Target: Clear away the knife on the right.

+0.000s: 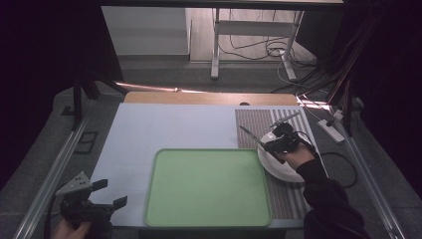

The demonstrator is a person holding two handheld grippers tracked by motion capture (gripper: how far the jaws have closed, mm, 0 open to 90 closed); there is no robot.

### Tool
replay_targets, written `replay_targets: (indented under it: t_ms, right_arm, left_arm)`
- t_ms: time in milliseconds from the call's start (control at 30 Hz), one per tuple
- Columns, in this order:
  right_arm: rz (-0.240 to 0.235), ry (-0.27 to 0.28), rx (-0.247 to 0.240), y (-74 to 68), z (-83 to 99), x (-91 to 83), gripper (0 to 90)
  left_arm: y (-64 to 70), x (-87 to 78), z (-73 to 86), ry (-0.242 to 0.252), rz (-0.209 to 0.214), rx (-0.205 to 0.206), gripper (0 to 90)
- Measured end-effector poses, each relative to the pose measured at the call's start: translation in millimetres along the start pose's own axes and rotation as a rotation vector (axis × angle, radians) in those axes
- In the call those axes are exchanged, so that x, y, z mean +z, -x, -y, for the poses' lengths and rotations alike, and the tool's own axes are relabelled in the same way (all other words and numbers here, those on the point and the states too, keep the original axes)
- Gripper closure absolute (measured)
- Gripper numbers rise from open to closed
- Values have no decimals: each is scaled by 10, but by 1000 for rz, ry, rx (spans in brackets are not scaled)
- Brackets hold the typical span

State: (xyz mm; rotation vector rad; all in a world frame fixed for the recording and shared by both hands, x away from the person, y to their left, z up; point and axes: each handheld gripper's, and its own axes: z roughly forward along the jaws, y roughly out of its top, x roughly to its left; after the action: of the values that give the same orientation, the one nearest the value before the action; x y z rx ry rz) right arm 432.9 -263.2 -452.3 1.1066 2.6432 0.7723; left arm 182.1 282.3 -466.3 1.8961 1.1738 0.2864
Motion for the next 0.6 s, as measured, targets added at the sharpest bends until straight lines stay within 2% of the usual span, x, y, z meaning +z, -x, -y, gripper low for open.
replay_targets:
  t_ms: [267,600]
  right_arm:
    - [-38,-11,-67,-356,73,7,776]
    - [-75,-42,-136,-693,165,58,776]
  left_arm:
    - [2,1,-1,-1,-2,0,26]
    - [4,2,-2,-3,-4,3,26]
